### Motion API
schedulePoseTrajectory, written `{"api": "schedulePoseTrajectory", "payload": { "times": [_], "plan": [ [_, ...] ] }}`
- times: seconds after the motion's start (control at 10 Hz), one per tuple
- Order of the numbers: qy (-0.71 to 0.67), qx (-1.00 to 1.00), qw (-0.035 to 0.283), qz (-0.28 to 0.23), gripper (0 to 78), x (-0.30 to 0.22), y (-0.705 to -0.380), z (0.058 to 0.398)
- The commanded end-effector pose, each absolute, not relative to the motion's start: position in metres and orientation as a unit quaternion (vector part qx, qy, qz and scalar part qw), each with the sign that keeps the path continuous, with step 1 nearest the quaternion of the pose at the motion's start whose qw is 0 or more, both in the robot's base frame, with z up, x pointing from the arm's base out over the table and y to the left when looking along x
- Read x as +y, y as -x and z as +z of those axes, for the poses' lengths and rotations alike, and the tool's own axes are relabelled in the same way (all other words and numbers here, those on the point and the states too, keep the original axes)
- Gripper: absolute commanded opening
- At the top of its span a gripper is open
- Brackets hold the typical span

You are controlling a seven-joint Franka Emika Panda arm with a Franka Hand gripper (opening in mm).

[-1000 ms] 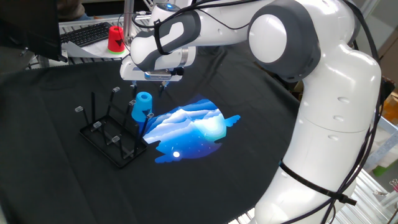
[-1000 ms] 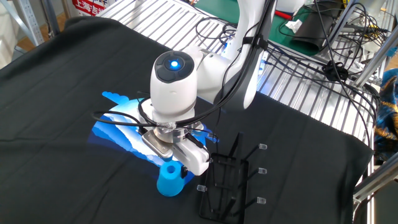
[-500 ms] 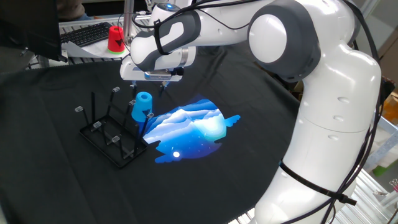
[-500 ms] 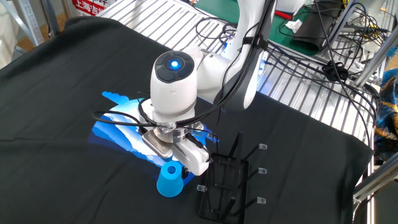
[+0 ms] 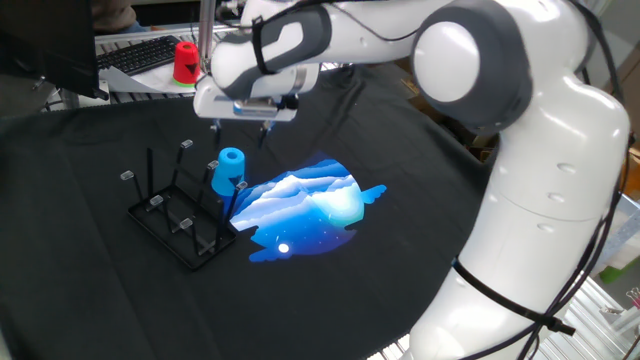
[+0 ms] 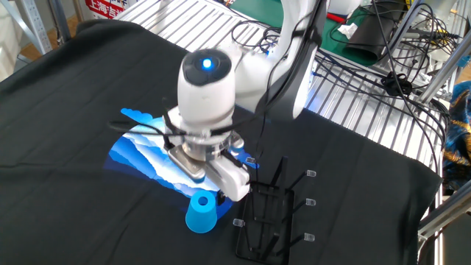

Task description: Take the cup off the cup rack

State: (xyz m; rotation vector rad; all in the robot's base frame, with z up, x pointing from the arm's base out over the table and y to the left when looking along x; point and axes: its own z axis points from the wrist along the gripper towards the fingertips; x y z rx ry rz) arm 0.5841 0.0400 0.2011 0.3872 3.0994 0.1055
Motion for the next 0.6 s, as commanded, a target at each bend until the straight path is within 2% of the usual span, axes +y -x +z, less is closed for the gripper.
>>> {"api": "schedulePoseTrajectory", "payload": {
  "times": [0.1, 0.6],
  "plan": [
    [-0.128, 0.991, -0.01, 0.034, 77.4, 0.0405, -0.5795, 0.2802],
    [-0.131, 0.991, -0.011, 0.034, 77.4, 0.0405, -0.5796, 0.2815]
  ]
}}
